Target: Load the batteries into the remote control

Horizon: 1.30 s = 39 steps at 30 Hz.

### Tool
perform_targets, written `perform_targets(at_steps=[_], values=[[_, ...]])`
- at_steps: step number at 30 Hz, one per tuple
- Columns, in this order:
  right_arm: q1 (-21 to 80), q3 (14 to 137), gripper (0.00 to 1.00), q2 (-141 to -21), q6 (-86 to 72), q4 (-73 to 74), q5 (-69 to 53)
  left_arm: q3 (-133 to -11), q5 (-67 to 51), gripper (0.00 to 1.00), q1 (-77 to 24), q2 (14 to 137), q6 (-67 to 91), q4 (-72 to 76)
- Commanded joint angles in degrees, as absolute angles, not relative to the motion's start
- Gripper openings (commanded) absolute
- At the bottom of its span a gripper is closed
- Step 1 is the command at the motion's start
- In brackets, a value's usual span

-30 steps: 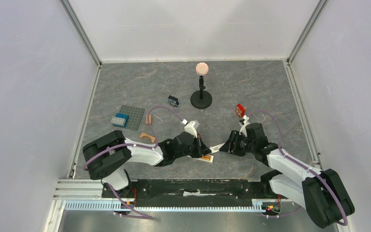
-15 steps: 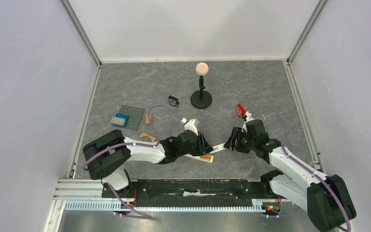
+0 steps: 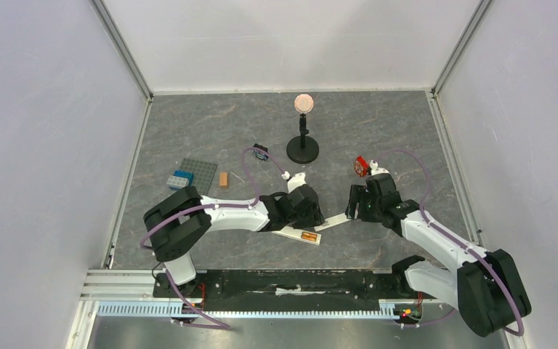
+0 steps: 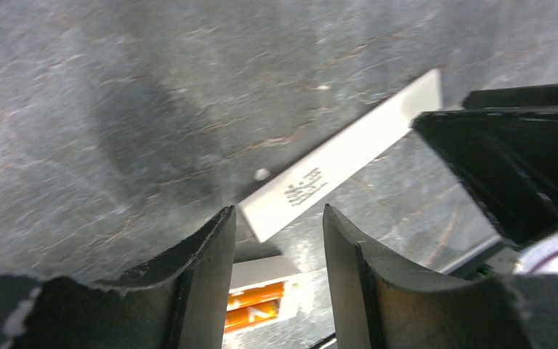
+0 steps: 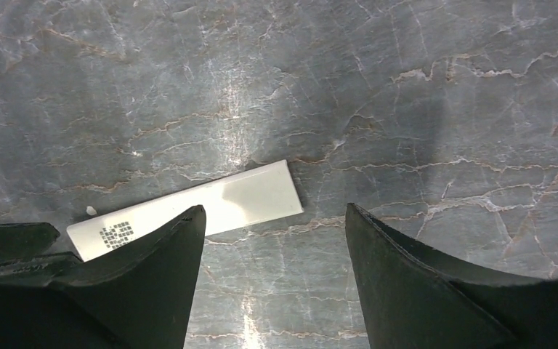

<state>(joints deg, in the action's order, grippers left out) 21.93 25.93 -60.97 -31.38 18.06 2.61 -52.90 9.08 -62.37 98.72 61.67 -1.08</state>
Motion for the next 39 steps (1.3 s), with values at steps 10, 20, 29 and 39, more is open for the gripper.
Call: perform_targets(at_steps=[10,20,29,39], values=[[21.70,27.61,0.71,-65.39,-26.68,11.17,-3.91,-55.26,8.05,0.55,-62.28,102.96,66.86,-6.56],[21.74,26.26,0.64,-67.35,-27.14,9.83,-10.01,-53.91,6.20,0.54,-62.31,103.84,69.46,-2.18],[21.70,26.50,0.61,-62.06,-30.52,12.78,-11.91,-52.42,3.64,0.48,-62.31,101.80,69.12,6.86],[21.71,26.07,0.61,-57.85,-32.34,14.87,-13.35,-51.82,3.60,0.43,-62.56,97.38,67.43,6.86]])
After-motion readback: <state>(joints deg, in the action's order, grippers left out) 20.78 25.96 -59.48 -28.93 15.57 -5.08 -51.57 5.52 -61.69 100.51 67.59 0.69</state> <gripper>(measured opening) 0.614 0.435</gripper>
